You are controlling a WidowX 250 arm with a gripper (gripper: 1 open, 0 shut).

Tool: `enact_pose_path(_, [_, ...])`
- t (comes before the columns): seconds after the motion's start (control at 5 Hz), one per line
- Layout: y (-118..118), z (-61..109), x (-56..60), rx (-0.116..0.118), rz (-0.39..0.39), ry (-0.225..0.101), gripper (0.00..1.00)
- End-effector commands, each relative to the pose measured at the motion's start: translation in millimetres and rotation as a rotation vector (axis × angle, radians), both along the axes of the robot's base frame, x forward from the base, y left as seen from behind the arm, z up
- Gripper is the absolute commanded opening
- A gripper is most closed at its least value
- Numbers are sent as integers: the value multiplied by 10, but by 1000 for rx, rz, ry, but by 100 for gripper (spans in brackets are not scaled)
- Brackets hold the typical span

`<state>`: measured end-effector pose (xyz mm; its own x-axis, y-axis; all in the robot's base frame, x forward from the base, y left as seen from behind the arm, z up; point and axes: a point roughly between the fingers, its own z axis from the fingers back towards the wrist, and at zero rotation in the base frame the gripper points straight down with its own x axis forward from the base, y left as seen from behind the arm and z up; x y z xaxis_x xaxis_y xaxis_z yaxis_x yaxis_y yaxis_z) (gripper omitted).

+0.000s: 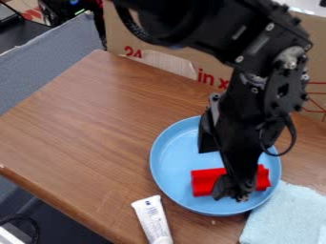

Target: Move the red object to the left side of the table

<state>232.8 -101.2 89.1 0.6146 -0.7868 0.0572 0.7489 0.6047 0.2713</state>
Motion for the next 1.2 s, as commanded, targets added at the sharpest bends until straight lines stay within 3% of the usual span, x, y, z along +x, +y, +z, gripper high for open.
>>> enact_pose_path(0.0, [-94, -84, 28, -28, 17, -7, 100])
enact_pose_path(0.4, [-57, -257, 22, -24, 12, 7, 100])
enact_pose_path(0.6, [-12, -254, 97, -33, 20, 24, 100])
enact_pose_path(0.8, [-8, -385, 136, -31, 30, 20, 0])
enact_pose_path(1.0, [29, -207, 129, -22, 37, 9, 0])
